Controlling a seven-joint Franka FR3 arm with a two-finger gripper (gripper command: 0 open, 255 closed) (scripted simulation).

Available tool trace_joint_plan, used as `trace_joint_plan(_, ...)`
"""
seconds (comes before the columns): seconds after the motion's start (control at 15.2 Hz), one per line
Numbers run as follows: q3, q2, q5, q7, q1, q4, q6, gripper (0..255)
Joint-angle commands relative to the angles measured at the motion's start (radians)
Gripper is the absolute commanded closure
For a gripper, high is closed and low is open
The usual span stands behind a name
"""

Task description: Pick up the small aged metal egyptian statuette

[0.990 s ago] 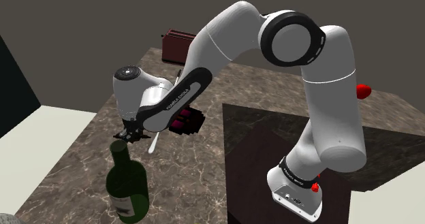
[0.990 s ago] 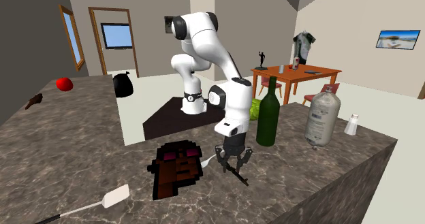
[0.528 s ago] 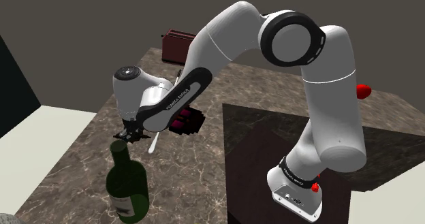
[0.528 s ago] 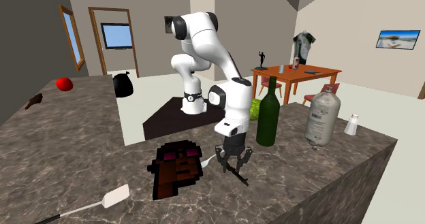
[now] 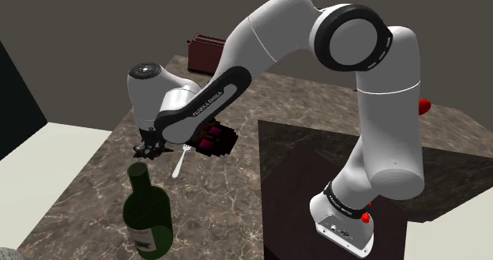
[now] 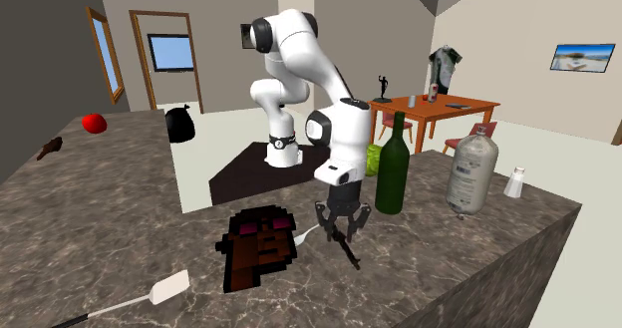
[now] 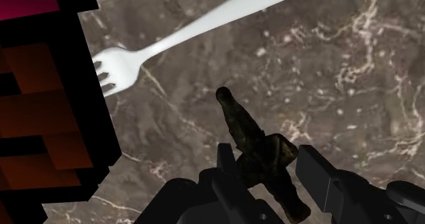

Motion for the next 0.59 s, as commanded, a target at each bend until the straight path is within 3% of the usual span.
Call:
trace_joint_plan(0.0, 0.007, -0.024, 0.010, -0.008, -0.006, -0.007, -0.016, 255)
trace_joint_plan(0.53, 0.027, -0.082, 0.039, -0.033, -0.019, -0.006, -0.073, 255)
